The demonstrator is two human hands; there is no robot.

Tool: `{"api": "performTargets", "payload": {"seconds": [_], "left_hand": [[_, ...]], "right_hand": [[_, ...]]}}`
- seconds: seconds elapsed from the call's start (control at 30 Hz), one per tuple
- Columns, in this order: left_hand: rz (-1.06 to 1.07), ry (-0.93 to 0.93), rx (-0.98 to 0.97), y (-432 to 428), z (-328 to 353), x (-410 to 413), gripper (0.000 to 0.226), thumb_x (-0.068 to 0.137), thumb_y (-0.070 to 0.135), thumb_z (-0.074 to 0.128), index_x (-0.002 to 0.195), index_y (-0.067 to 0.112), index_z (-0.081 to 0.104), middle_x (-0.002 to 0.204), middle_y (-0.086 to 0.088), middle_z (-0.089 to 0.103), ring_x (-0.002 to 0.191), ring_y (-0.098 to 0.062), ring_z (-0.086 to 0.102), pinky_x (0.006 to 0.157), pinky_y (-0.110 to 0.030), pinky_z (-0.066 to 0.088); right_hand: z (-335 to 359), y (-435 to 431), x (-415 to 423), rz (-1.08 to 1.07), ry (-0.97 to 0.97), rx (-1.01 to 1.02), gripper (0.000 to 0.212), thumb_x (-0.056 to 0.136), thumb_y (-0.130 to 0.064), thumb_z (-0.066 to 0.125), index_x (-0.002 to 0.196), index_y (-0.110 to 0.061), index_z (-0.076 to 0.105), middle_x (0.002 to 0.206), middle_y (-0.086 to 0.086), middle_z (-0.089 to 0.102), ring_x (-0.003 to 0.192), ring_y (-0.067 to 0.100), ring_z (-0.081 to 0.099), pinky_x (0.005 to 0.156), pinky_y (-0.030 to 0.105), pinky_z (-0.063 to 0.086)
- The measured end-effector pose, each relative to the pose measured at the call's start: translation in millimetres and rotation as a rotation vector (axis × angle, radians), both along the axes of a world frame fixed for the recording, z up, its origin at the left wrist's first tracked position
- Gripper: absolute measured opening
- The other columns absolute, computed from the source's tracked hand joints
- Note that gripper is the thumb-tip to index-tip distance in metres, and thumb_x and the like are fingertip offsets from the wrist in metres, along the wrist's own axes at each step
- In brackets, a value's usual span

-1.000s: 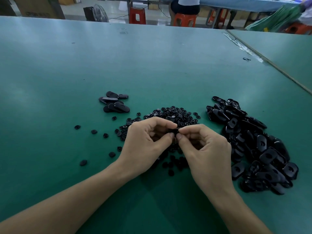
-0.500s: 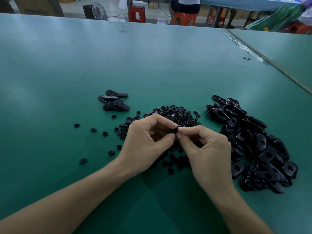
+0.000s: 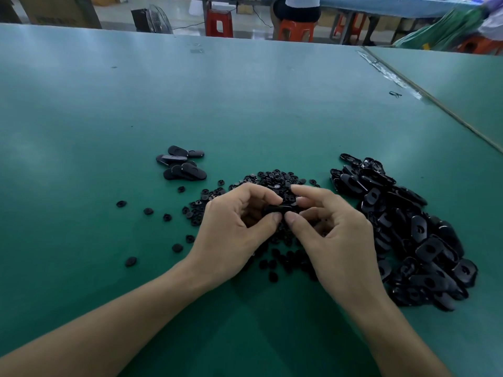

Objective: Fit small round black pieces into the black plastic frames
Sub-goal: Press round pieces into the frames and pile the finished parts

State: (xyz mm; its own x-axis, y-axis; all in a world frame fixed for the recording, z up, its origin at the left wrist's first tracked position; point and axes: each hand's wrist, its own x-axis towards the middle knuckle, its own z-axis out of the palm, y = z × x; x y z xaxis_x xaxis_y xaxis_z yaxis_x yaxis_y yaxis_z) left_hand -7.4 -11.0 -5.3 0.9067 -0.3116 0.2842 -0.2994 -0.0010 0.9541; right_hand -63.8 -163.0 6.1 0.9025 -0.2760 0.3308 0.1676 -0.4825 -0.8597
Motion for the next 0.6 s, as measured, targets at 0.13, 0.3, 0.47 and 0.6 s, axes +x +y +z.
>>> {"api": "performTargets", "payload": {"seconds": [0.13, 0.3, 0.47, 0.6], "left_hand": [[-0.027, 0.024, -0.008, 1, 1, 0, 0.022, 0.079, 0.011, 0.074, 0.095, 0.024, 0.069, 0.089, 0.002, 0.075, 0.080, -0.010, 0.070, 0.074, -0.020, 0.055], [-0.030, 0.036, -0.013, 2, -1, 2, 0.019, 0.079, 0.013, 0.080, 0.095, 0.022, 0.074, 0.088, 0.000, 0.077, 0.082, -0.015, 0.073, 0.076, -0.023, 0.056], [-0.042, 0.053, -0.013, 3, -2, 2, 0.019, 0.076, 0.018, 0.080, 0.094, 0.026, 0.076, 0.087, 0.000, 0.078, 0.081, -0.018, 0.075, 0.076, -0.027, 0.059], [-0.036, 0.063, -0.025, 3, -1, 4, 0.021, 0.075, 0.018, 0.081, 0.095, 0.027, 0.077, 0.087, -0.001, 0.078, 0.080, -0.020, 0.076, 0.076, -0.028, 0.060]], "right_hand": [[4, -9, 2, 0.114, 0.066, 0.120, 0.022, 0.086, -0.010, 0.076, 0.096, -0.029, 0.077, 0.088, -0.015, 0.076, 0.086, 0.004, 0.073, 0.080, 0.021, 0.057], [6, -15, 2, 0.139, 0.063, 0.115, 0.015, 0.084, -0.011, 0.078, 0.091, -0.024, 0.077, 0.083, -0.011, 0.076, 0.079, 0.007, 0.073, 0.074, 0.020, 0.057], [6, -15, 1, 0.144, 0.090, 0.095, 0.013, 0.084, -0.011, 0.078, 0.088, -0.023, 0.075, 0.080, -0.008, 0.075, 0.075, 0.009, 0.072, 0.071, 0.023, 0.058], [6, -12, 1, 0.118, 0.100, 0.069, 0.012, 0.085, -0.014, 0.076, 0.085, -0.026, 0.072, 0.078, -0.009, 0.074, 0.070, 0.006, 0.069, 0.065, 0.019, 0.056]]}}
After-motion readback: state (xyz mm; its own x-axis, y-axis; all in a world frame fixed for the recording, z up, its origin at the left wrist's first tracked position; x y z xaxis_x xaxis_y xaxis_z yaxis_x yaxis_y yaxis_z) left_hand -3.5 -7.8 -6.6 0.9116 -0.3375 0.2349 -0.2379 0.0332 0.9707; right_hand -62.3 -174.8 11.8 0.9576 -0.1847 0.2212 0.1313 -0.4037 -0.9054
